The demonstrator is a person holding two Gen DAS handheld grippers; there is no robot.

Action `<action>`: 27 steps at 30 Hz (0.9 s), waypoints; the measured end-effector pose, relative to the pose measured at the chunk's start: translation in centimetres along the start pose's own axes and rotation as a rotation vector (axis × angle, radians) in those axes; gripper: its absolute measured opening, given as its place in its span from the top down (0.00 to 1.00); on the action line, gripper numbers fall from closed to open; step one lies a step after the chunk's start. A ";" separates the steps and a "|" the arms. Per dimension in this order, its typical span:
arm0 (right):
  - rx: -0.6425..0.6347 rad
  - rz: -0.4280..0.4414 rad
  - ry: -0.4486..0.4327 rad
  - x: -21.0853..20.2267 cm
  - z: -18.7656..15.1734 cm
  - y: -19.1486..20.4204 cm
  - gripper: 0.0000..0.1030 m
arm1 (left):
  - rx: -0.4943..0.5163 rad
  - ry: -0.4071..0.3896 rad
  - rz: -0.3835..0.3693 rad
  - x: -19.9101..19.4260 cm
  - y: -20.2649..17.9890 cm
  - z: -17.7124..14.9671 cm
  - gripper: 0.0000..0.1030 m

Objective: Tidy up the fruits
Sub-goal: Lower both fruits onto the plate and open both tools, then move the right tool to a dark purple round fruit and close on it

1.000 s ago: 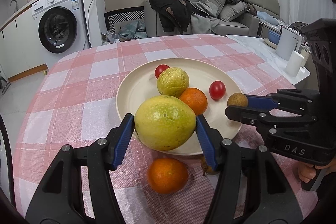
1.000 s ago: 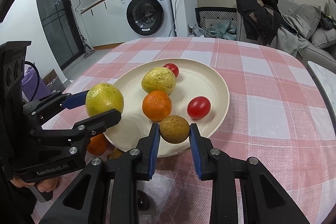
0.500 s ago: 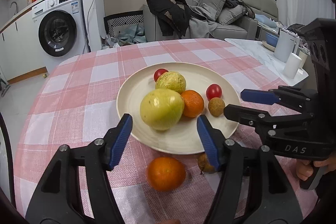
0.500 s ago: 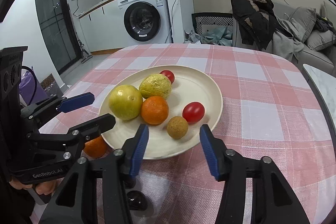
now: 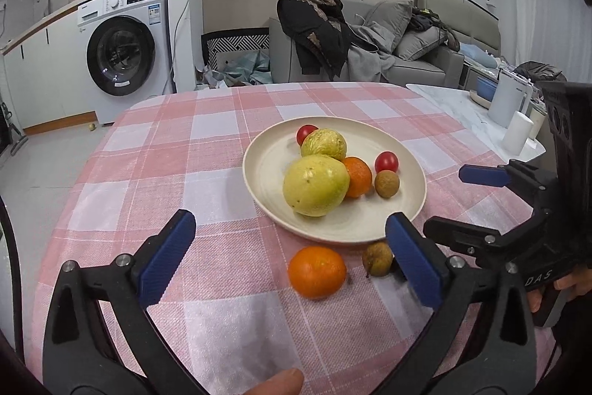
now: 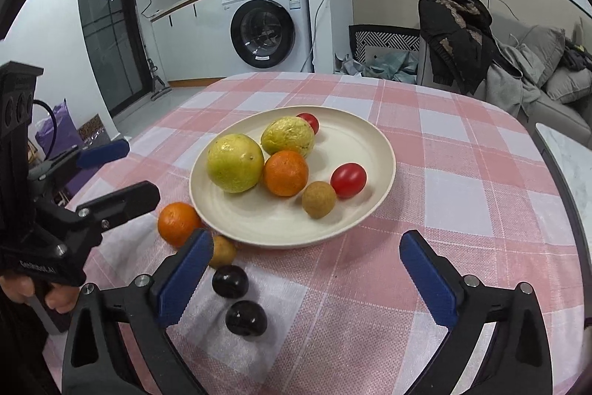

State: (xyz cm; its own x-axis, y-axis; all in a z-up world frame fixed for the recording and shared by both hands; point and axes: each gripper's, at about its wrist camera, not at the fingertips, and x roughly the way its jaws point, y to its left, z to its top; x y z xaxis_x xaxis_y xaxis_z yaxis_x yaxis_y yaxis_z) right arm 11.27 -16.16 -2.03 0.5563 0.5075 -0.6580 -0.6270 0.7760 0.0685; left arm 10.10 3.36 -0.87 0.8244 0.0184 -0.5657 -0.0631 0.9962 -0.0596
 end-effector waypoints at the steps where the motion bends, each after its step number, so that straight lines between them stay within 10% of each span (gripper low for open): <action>1: -0.010 0.000 -0.001 -0.1 -0.2 0.2 0.00 | 0.000 -0.002 0.000 -0.3 0.0 -0.1 0.01; 27: -0.119 0.052 0.160 0.2 -3.3 2.6 0.02 | 0.003 0.048 0.002 -1.5 0.1 -2.6 0.01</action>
State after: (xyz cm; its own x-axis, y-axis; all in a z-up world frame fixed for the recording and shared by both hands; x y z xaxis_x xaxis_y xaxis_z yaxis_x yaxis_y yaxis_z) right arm 8.00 -15.29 -4.50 0.4338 0.4721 -0.7674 -0.7180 0.6957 0.0221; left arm 7.39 3.25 -2.16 0.7966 0.0160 -0.6043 -0.0629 0.9964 -0.0566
